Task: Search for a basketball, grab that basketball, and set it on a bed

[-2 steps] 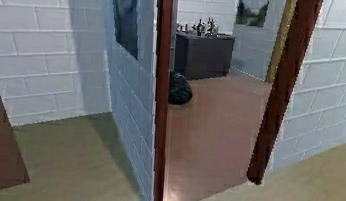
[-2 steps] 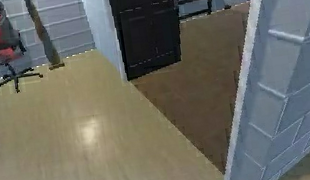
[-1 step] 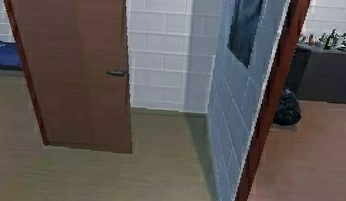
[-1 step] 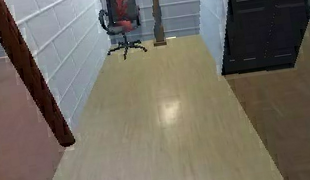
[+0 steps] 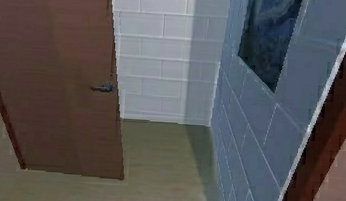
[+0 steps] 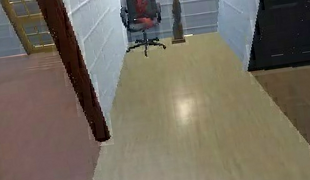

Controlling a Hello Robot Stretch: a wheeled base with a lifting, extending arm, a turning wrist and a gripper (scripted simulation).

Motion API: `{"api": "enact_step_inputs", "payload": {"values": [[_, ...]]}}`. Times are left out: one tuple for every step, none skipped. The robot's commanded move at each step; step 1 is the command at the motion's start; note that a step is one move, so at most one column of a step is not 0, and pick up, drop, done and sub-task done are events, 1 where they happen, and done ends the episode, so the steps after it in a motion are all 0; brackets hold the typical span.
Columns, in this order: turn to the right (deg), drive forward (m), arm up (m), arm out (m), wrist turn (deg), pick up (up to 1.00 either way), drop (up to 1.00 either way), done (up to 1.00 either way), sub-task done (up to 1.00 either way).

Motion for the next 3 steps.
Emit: {"api": "enact_step_inputs", "payload": {"values": [[-39.0, 0.0, 0.0, 0.0, 0.0, 0.0, 0.0, 0.0, 0.0], [0.0, 0.45, 0.0, 0.0, 0.0, 0.0, 0.0, 0.0, 0.0], [-45.0, 0.0, 0.0, 0.0, 0.0, 0.0, 0.0, 0.0, 0.0]]}}
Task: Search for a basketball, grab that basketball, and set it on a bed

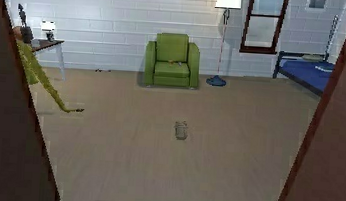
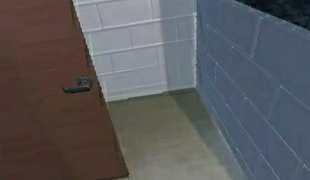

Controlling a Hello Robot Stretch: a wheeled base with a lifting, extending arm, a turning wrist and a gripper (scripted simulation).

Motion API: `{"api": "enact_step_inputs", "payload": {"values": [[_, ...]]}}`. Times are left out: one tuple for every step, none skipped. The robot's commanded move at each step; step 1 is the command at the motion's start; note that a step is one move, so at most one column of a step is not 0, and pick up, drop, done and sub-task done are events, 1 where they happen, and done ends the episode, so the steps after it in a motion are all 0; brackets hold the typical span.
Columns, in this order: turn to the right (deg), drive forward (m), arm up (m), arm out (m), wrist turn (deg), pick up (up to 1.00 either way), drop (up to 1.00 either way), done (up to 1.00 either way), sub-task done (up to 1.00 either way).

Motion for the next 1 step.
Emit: {"api": "enact_step_inputs", "payload": {"values": [[0.0, 1.0, 0.0, 0.0, 0.0, 0.0, 0.0, 0.0, 0.0]]}}
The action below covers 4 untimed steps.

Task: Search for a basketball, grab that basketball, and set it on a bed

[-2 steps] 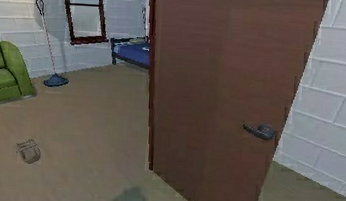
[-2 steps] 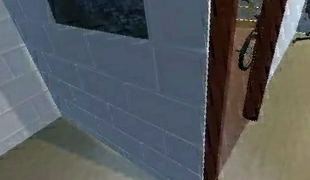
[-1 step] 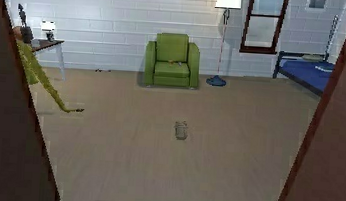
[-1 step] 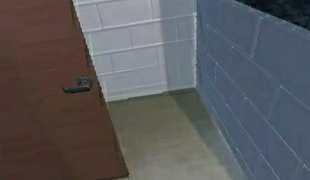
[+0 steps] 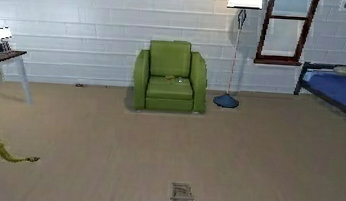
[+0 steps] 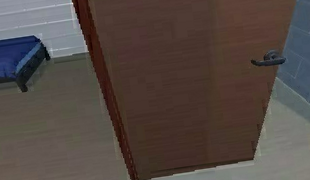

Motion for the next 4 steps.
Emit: {"api": "enact_step_inputs", "payload": {"values": [[-6.0, 0.0, 0.0, 0.0, 0.0, 0.0, 0.0, 0.0, 0.0], [0.0, 0.5, 0.0, 0.0, 0.0, 0.0, 0.0, 0.0, 0.0], [-42.0, 0.0, 0.0, 0.0, 0.0, 0.0, 0.0, 0.0, 0.0], [0.0, 0.85, 0.0, 0.0, 0.0, 0.0, 0.0, 0.0, 0.0]]}}
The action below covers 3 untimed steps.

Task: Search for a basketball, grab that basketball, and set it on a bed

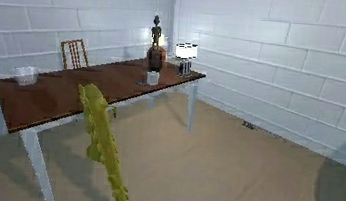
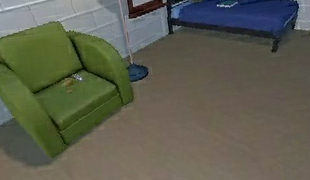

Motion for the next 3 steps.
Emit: {"api": "enact_step_inputs", "payload": {"values": [[9.0, 0.0, 0.0, 0.0, 0.0, 0.0, 0.0, 0.0, 0.0], [0.0, 1.0, 0.0, 0.0, 0.0, 0.0, 0.0, 0.0, 0.0], [0.0, 0.45, 0.0, 0.0, 0.0, 0.0, 0.0, 0.0, 0.0]]}}
